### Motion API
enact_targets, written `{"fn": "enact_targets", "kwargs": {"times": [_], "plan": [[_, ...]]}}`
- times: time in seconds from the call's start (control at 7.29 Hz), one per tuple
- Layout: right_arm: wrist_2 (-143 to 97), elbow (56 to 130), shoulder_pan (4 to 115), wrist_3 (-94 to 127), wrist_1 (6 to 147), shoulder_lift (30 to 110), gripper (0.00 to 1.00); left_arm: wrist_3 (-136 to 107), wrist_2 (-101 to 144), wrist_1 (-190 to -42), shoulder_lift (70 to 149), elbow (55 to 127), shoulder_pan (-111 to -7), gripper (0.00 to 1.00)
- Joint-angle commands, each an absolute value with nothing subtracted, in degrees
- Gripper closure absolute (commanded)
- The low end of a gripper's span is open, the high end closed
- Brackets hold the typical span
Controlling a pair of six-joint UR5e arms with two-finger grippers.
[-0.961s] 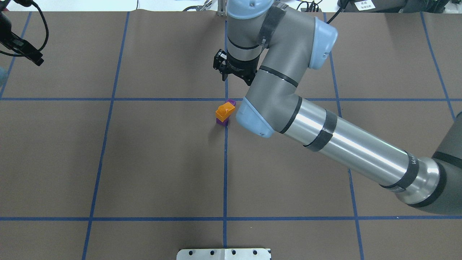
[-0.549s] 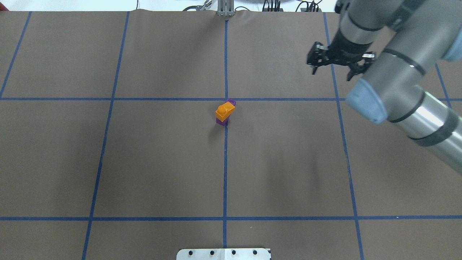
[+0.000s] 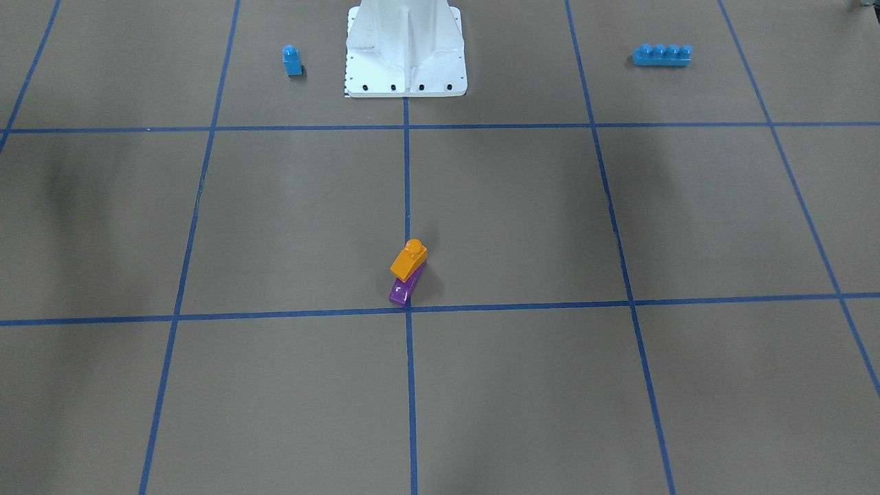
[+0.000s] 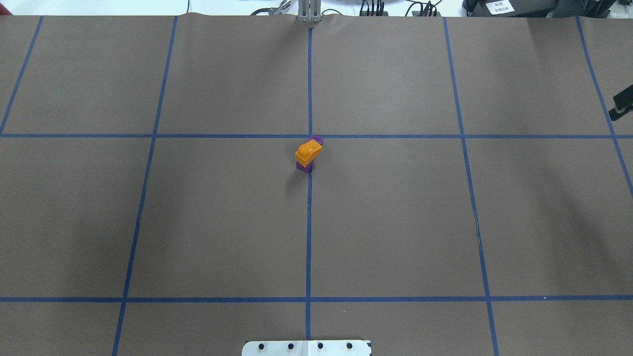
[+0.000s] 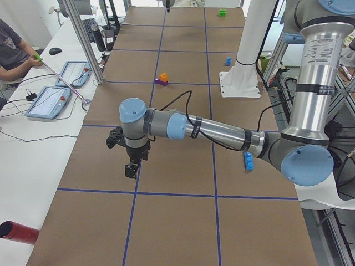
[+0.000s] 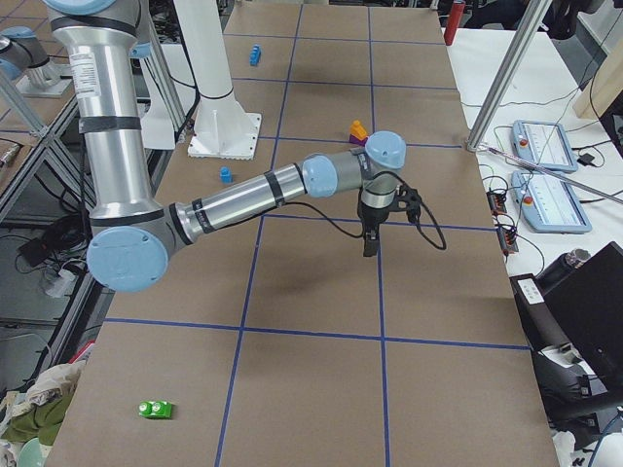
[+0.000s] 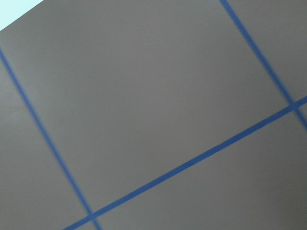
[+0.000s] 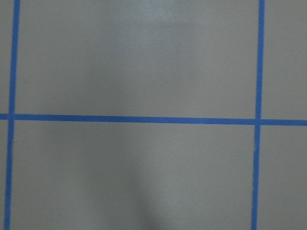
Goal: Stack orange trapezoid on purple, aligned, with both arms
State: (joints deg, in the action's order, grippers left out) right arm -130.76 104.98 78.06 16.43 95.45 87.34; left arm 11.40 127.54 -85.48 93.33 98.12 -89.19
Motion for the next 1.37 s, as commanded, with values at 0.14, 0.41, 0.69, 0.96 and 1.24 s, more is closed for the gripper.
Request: {"fn": "enact_targets", "kwargs": {"times": [0.14,0.41,0.69,0.96,1.24], "plan": [[-131.1,100.7,80.9,14.8,88.7,93.9,0.00,11.4,127.6,-87.6,89.7,96.9,-90.6,0.00],[-136.1,100.5,85.6,14.5,89.4,95.4,0.00,11.3,129.0,-86.1,88.6,96.7,-90.6,0.00],[-138.3,100.3,86.5,14.4,89.3,96.9,0.00,10.7,135.1,-84.5,87.1,97.3,-90.6,0.00],[-140.0,99.9,87.5,14.4,89.3,97.7,0.00,10.7,135.4,-84.7,87.1,96.9,-90.5,0.00],[-142.0,100.1,88.1,14.4,89.3,97.9,0.00,10.8,135.1,-85.0,87.1,96.4,-90.4,0.00]]}}
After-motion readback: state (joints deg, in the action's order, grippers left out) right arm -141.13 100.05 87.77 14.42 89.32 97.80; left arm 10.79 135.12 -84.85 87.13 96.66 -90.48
